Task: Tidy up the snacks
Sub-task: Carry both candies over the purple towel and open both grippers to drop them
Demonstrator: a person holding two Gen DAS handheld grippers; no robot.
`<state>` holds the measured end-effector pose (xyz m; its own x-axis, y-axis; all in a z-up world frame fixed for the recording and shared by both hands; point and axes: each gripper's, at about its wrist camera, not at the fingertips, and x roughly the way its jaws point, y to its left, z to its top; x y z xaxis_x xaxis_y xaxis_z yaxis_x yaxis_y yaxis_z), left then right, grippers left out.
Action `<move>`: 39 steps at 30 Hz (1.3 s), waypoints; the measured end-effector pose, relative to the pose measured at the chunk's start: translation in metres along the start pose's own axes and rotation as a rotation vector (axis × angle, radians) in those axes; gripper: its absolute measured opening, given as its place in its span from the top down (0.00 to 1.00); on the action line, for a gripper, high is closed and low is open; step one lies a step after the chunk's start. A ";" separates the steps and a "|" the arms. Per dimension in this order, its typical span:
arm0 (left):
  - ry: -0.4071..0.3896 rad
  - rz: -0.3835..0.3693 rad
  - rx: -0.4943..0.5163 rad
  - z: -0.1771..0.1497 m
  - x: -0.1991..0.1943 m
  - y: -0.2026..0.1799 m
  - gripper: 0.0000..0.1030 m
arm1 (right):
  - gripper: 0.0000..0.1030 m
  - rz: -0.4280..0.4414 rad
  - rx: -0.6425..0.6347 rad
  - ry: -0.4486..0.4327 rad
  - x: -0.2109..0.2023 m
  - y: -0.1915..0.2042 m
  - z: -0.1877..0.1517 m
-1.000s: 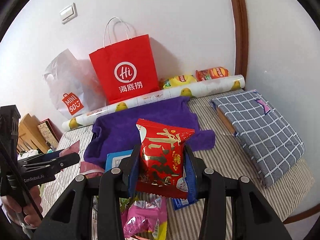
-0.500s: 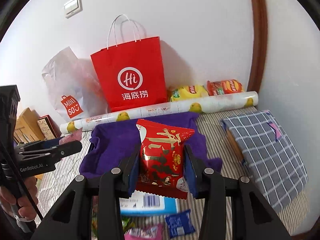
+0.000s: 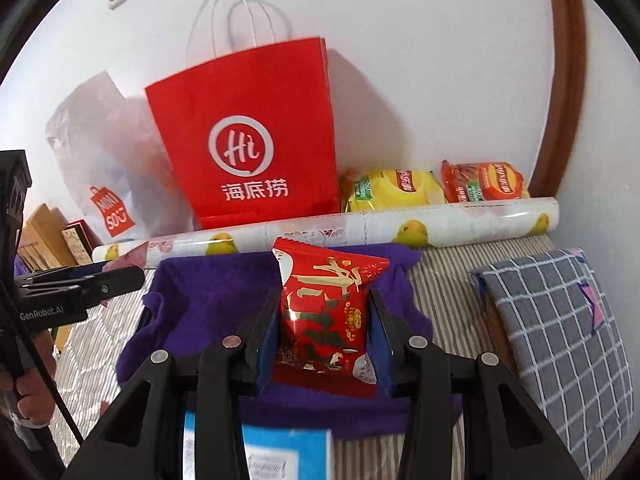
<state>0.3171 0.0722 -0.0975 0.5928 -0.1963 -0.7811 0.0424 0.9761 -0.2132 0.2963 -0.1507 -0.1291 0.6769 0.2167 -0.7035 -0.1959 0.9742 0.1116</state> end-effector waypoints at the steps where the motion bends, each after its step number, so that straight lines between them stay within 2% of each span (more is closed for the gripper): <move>1: 0.007 0.001 -0.006 0.003 0.005 0.001 0.39 | 0.60 0.003 -0.004 0.006 0.008 -0.002 0.002; 7: 0.031 0.005 0.005 0.011 0.032 0.001 0.39 | 0.60 0.035 -0.019 0.039 0.044 -0.008 0.009; 12: 0.102 0.033 0.008 0.003 0.063 0.004 0.39 | 0.60 0.044 -0.024 0.100 0.073 -0.016 0.001; 16: 0.127 0.047 0.004 -0.002 0.074 0.011 0.39 | 0.60 0.052 0.006 0.136 0.088 -0.025 -0.006; 23: 0.172 0.049 0.011 -0.007 0.095 0.007 0.39 | 0.60 0.043 0.025 0.176 0.103 -0.033 -0.015; 39: 0.197 0.054 0.017 -0.009 0.113 -0.001 0.38 | 0.60 0.042 0.048 0.220 0.117 -0.036 -0.025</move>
<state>0.3763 0.0484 -0.1908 0.4256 -0.1567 -0.8912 0.0297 0.9868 -0.1593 0.3651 -0.1623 -0.2325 0.4967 0.2431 -0.8332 -0.1828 0.9677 0.1734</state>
